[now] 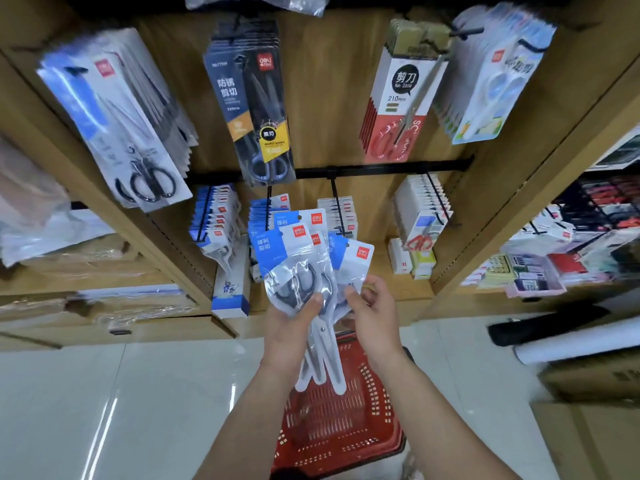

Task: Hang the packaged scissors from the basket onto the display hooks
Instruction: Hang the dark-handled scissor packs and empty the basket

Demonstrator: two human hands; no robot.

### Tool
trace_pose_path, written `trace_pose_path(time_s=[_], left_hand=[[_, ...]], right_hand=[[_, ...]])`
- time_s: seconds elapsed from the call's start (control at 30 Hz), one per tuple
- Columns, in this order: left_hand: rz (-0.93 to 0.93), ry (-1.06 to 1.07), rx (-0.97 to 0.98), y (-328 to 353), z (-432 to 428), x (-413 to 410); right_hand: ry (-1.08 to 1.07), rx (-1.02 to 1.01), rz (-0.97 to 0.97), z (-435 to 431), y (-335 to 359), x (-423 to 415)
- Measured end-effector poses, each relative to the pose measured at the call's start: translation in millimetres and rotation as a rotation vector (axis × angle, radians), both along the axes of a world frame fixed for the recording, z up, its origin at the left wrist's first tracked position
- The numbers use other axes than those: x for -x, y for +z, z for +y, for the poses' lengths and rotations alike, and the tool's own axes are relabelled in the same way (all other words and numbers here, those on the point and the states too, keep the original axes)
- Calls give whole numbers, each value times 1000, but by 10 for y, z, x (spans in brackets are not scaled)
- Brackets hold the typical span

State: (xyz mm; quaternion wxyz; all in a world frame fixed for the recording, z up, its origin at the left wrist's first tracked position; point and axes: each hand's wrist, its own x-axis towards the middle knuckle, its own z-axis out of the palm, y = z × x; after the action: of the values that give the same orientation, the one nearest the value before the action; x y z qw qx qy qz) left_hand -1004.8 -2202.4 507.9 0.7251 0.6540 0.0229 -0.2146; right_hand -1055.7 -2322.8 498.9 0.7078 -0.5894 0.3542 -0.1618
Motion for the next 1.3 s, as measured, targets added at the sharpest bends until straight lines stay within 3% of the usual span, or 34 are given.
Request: trace_pose_path(time_s=[0.53, 0.87, 1.03, 1.3], left_hand=[[19, 66, -41, 195, 394, -241], [125, 84, 24, 355, 713, -224], [209, 194, 27, 517, 1073, -357], [-46, 309, -45, 779, 1855, -683]], right_hand=[[-22, 61, -49, -76, 199, -120], [192, 109, -114, 199, 448, -277], [307, 210, -131, 495, 657, -581], [424, 323, -260, 1096, 1274, -1488]])
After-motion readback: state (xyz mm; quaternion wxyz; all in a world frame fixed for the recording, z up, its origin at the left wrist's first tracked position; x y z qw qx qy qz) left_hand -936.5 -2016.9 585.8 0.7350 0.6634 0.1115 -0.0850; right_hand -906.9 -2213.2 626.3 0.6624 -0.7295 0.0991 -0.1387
